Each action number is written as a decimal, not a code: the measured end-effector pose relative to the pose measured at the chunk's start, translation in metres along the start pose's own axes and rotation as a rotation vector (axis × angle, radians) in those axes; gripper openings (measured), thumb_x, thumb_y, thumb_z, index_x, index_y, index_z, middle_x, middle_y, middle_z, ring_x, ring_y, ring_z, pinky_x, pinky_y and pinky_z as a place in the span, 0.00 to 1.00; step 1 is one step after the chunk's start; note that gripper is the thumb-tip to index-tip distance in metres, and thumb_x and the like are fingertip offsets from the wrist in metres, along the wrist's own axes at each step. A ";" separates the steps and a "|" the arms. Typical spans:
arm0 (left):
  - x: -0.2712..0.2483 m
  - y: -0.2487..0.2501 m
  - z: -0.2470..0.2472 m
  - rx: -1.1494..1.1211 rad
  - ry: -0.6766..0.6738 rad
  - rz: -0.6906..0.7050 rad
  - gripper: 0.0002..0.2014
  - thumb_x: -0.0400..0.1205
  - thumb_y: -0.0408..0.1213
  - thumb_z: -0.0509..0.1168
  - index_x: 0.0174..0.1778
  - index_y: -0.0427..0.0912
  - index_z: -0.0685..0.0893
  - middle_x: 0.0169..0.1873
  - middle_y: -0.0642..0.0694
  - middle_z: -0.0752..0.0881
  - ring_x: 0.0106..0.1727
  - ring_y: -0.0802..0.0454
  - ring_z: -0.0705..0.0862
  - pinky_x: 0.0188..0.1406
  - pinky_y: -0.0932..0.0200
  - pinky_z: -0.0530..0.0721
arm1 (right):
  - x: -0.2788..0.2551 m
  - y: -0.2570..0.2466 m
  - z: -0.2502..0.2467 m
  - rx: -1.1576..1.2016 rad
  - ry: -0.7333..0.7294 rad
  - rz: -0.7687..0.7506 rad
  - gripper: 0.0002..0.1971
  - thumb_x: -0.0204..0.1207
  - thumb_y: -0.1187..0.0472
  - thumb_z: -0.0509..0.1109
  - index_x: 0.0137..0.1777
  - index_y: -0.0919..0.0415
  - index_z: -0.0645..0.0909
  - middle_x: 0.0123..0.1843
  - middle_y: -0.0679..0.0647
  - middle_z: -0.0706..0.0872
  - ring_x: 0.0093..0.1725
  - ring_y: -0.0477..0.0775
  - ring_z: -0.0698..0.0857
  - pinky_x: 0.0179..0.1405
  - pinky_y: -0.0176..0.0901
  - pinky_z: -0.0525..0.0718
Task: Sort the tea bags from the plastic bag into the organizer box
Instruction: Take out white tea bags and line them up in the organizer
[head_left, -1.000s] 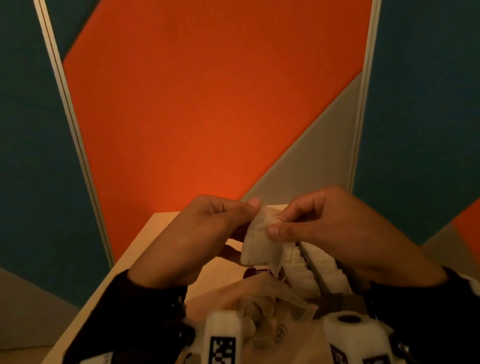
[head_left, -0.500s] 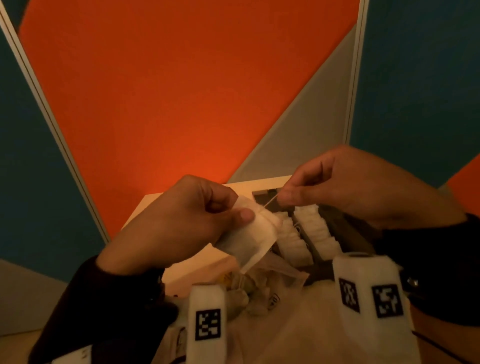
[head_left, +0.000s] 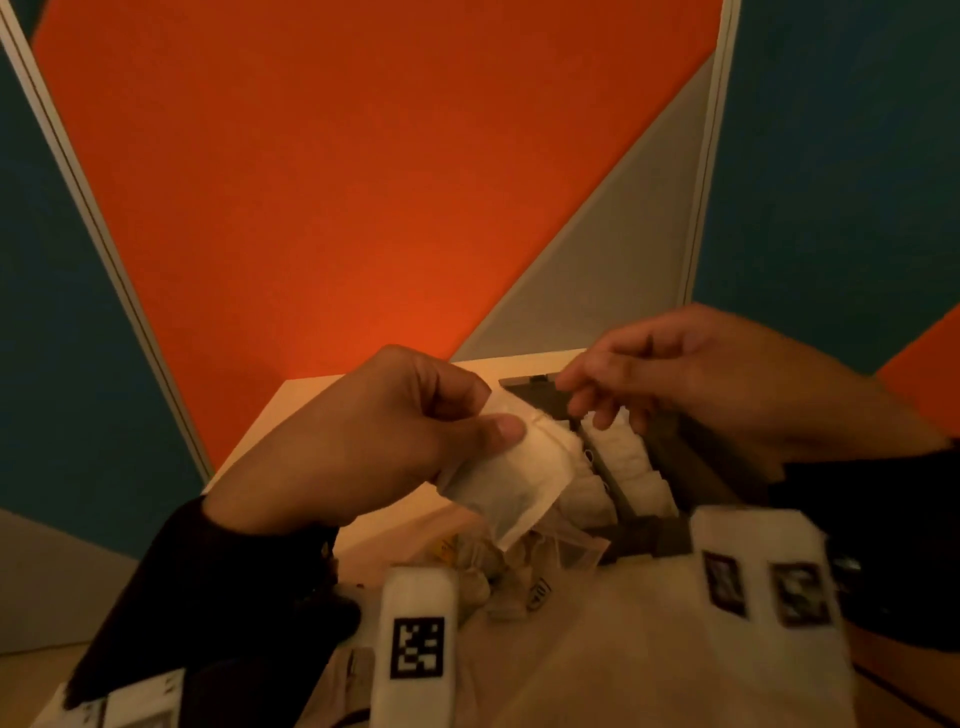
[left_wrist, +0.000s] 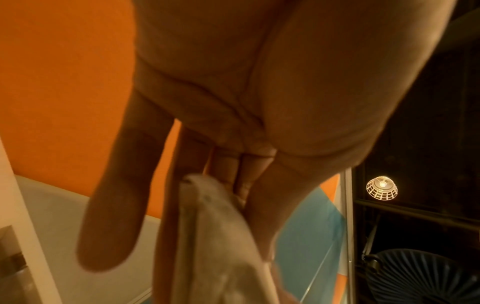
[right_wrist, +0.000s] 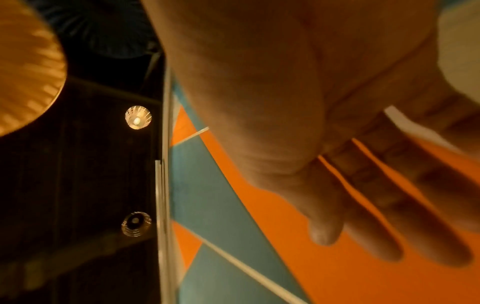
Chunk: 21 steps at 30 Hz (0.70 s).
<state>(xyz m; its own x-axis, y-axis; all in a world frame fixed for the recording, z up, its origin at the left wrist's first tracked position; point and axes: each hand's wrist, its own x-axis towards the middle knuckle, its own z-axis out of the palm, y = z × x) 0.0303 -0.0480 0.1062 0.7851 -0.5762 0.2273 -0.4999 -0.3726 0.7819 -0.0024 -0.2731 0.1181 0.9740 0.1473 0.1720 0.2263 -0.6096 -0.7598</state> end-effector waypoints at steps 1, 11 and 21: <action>0.000 0.001 0.001 0.003 0.027 -0.006 0.17 0.76 0.45 0.71 0.30 0.33 0.86 0.26 0.31 0.83 0.28 0.49 0.77 0.32 0.56 0.74 | -0.007 -0.009 0.001 0.010 -0.017 -0.027 0.17 0.71 0.43 0.67 0.50 0.51 0.90 0.44 0.46 0.93 0.43 0.47 0.90 0.41 0.40 0.84; 0.001 0.010 0.013 -0.024 0.122 -0.015 0.13 0.76 0.45 0.72 0.38 0.36 0.91 0.37 0.34 0.91 0.41 0.34 0.88 0.40 0.37 0.88 | -0.010 -0.038 0.011 -0.286 -0.015 -0.046 0.05 0.68 0.52 0.81 0.41 0.50 0.92 0.35 0.44 0.92 0.38 0.42 0.90 0.43 0.44 0.91; 0.003 0.006 0.000 -0.111 0.179 -0.125 0.16 0.63 0.55 0.69 0.35 0.46 0.91 0.35 0.50 0.92 0.37 0.54 0.91 0.42 0.44 0.91 | 0.029 0.005 -0.046 -0.400 0.084 0.065 0.02 0.71 0.58 0.79 0.42 0.54 0.91 0.38 0.47 0.92 0.46 0.48 0.90 0.58 0.52 0.87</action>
<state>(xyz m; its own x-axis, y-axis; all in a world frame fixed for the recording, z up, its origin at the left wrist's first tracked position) 0.0294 -0.0521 0.1116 0.8956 -0.3886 0.2165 -0.3593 -0.3451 0.8670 0.0275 -0.3076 0.1481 0.9799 0.0438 0.1949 0.1326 -0.8725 -0.4704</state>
